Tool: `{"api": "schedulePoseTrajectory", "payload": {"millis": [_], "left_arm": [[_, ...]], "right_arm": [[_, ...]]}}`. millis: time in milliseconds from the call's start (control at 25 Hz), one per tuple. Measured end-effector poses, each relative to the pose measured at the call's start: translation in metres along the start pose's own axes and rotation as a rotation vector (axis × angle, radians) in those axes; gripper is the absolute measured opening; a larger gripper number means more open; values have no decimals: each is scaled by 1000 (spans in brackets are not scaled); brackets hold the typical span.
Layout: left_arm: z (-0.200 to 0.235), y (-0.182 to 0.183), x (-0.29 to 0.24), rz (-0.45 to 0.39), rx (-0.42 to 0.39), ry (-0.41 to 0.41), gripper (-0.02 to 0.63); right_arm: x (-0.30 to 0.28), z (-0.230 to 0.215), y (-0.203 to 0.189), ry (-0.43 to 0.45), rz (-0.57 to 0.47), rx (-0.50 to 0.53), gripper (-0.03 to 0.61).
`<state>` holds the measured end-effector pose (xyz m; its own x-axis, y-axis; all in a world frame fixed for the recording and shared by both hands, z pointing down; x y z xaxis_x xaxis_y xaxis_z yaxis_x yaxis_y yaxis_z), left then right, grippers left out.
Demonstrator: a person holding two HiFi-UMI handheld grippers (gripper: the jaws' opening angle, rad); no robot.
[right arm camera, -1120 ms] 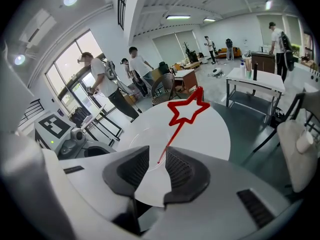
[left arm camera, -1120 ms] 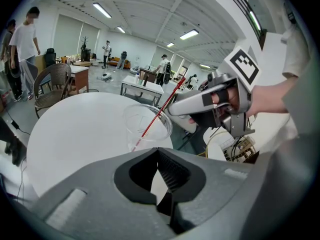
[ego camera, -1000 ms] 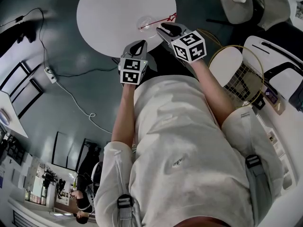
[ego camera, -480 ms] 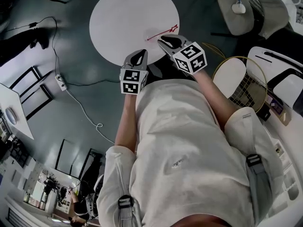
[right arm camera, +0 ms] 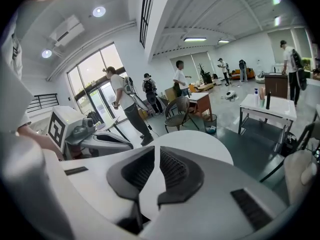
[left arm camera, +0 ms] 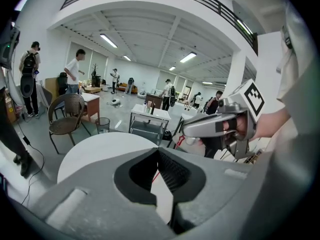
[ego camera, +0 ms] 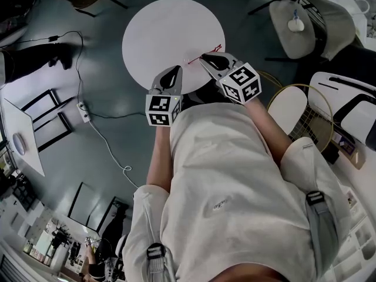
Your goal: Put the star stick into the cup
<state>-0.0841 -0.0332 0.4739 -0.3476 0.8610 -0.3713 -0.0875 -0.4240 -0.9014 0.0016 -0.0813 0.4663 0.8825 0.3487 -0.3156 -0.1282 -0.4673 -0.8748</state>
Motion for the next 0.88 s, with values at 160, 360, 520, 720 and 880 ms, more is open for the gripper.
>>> {"api": "schedulePoseTrajectory", "payload": {"millis": [160,360,520,720,880], "left_arm": [[2,16,6,-40,-1,24,11],[2,24,14,-70,5,59,11],[7,27,22,-68,16,87,11],[13,27,28,-57,37,103,11],[15,28,25,-52,30,73,11]], "right_arm": [[8,0,14,2,-35,6,21],[13,-3,17,13,-56,-4,14],[10,-2,18,23,-72,-32,9],[4,-3,12,19,-64,-58,9],[8,-5,13,-12,-77,-65,11]]}}
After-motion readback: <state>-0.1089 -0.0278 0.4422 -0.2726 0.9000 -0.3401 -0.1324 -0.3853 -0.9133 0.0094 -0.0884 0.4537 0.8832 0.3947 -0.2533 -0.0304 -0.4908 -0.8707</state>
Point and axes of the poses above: the fingertips, and each gripper's own axes: x backward along the fingers, z to its left, y out of its top, the point moved 2 cm from there along x, backward along the fingers, and after that the axes turned 12 degrees about -z, right-handed, at the moved point
